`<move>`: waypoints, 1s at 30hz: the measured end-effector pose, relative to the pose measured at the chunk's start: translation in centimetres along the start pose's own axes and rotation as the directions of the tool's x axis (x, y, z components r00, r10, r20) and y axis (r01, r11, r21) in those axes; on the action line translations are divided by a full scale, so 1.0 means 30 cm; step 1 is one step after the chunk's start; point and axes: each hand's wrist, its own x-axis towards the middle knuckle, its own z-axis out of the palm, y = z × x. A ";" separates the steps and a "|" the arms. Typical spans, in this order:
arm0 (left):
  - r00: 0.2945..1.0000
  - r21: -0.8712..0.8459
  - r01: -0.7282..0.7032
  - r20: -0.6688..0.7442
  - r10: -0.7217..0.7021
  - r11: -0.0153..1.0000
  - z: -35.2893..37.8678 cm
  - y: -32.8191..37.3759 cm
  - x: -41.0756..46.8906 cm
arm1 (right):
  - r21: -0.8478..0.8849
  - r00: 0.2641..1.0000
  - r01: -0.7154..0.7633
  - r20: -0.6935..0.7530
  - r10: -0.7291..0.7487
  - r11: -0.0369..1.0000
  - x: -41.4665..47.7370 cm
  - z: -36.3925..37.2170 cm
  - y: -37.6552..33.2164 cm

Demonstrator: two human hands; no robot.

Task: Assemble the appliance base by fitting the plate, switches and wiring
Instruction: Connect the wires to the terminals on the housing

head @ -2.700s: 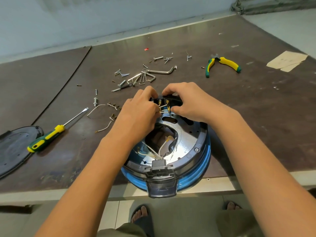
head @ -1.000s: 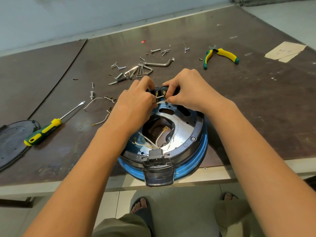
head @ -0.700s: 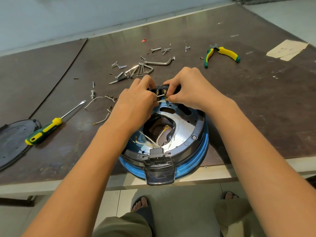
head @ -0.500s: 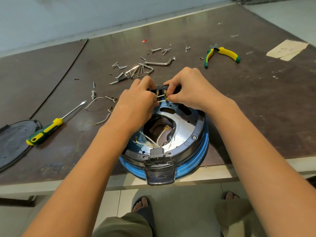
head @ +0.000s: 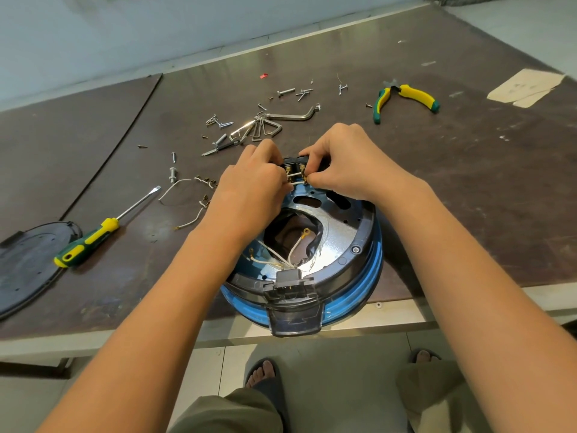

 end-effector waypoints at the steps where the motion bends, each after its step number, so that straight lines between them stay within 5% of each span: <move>1: 1.000 0.002 0.002 0.000 -0.002 1.000 -0.001 0.001 0.001 | 0.006 1.000 -0.002 -0.005 0.002 1.000 0.001 0.000 0.000; 15: 0.991 -0.164 0.128 -0.002 -0.130 0.978 -0.009 -0.009 0.011 | -0.013 1.000 -0.031 0.001 0.031 0.999 0.012 0.001 0.000; 30: 0.998 -0.192 0.064 0.016 -0.062 0.979 0.003 -0.015 0.003 | 0.061 0.997 -0.075 0.014 0.074 0.995 0.022 0.019 0.021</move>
